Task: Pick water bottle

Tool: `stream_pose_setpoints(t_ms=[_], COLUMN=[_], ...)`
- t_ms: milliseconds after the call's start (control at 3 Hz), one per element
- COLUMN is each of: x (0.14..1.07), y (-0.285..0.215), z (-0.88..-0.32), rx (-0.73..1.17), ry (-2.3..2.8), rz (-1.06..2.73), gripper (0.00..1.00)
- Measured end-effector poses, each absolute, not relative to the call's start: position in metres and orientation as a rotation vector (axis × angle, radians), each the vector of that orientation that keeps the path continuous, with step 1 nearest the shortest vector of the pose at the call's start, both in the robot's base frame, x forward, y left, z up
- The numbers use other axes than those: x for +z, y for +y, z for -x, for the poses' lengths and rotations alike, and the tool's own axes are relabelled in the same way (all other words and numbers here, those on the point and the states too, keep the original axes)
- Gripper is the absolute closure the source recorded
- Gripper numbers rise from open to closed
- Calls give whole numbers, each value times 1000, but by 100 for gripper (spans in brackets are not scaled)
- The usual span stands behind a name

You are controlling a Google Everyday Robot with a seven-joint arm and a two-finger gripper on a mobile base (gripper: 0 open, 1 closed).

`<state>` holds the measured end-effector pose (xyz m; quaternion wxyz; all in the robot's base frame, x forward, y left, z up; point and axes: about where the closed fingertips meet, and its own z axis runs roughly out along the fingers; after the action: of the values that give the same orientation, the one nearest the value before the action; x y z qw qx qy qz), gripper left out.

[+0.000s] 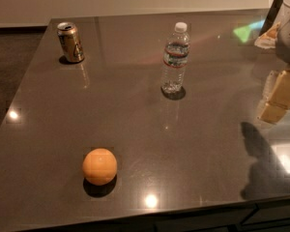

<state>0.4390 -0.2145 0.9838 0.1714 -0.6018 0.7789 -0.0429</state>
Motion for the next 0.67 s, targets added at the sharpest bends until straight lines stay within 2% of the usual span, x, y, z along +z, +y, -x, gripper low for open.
stream_pose_setpoints(t_ms=[667], x=[986], y=[-208], z=[-456], rx=[-94], ry=[2193], rz=[1663], gripper=[0])
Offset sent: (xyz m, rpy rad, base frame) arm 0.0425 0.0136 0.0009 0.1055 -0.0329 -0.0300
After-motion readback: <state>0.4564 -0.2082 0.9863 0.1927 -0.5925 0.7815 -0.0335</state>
